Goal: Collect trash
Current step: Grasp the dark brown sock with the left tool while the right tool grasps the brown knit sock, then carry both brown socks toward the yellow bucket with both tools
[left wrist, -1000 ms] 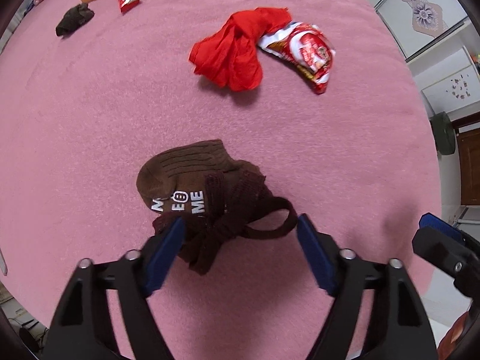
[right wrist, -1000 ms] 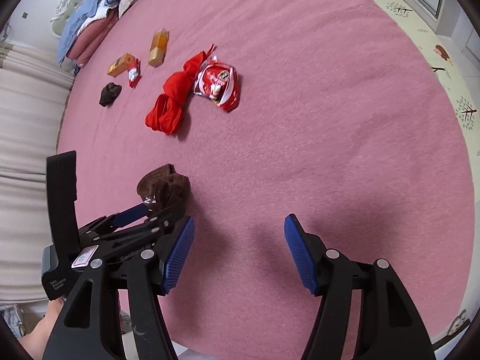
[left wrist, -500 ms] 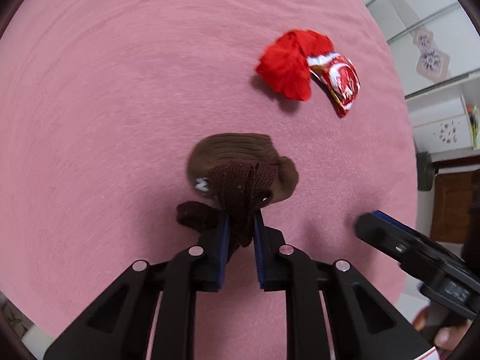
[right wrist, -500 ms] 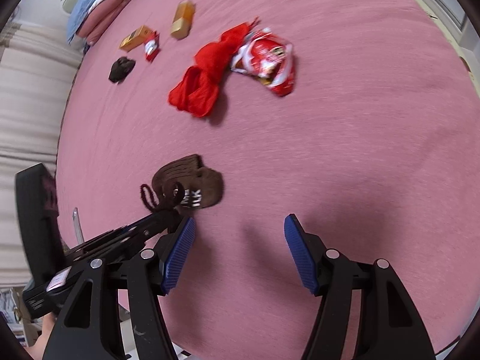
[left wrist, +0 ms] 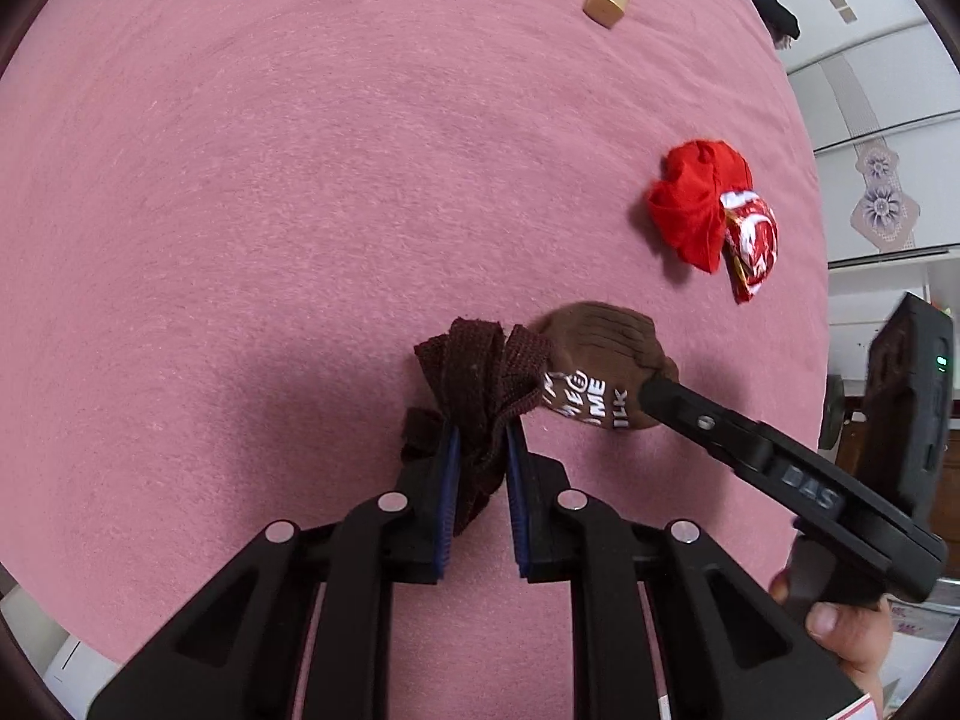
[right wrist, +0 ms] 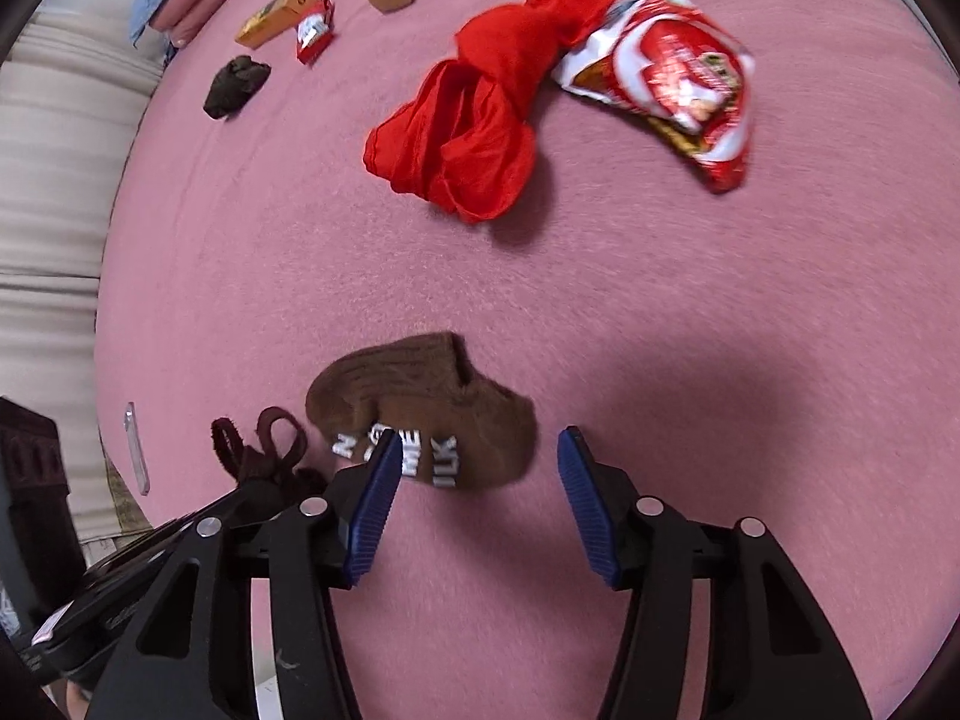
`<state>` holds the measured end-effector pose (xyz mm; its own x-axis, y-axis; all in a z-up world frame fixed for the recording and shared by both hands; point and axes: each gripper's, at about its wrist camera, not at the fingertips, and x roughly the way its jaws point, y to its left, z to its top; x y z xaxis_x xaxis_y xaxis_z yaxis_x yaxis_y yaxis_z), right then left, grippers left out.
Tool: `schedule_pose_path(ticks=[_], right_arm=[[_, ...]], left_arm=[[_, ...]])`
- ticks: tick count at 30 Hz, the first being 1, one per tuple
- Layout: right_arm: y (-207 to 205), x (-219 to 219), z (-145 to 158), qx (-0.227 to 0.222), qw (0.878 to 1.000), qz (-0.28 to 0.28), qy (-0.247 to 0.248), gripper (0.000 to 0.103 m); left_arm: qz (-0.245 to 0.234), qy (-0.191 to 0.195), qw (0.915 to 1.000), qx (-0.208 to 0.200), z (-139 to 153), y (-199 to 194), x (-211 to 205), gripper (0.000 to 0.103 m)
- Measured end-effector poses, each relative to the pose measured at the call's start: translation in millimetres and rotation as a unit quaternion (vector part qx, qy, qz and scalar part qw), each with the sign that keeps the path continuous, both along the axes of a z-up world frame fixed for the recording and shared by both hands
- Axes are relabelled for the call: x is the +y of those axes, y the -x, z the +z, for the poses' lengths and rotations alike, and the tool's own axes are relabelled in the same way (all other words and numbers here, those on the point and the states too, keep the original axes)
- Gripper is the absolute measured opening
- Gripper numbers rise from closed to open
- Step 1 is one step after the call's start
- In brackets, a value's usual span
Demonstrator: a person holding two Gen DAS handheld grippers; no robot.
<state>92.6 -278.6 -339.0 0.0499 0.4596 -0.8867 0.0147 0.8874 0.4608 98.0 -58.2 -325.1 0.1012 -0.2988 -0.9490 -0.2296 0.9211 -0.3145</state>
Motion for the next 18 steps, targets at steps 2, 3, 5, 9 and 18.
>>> schedule_pose_path(ticks=[2,3,5,9,18], right_arm=[[-3.3,6.5,-3.7,0.002,1.0,0.003,0.014,0.049],[-3.8,7.8,-4.1,0.001,1.0,0.004,0.019,0.047],[-4.6,9.7,-5.0,-0.002,0.999,0.007,0.036,0.029],[-4.2,3.4,-4.6,0.004,1.0,0.005,0.027,0.007],[8.0,-29.2,26.6,-0.007,1.0,-0.018,-0.005,0.007]], left_arm=[[0.004,0.002,1.0,0.001,0.5,0.0,4.0,0.015],[0.006,0.004,1.0,0.003,-0.1,-1.4,5.0,0.015],[0.006,0.003,1.0,0.002,1.8,-1.7,7.6,0.015],[0.009,0.003,0.9999,0.005,4.8,-4.3,8.0,0.015],[-0.002,0.004,1.0,0.003,25.3,-6.3,-10.7,0.014]])
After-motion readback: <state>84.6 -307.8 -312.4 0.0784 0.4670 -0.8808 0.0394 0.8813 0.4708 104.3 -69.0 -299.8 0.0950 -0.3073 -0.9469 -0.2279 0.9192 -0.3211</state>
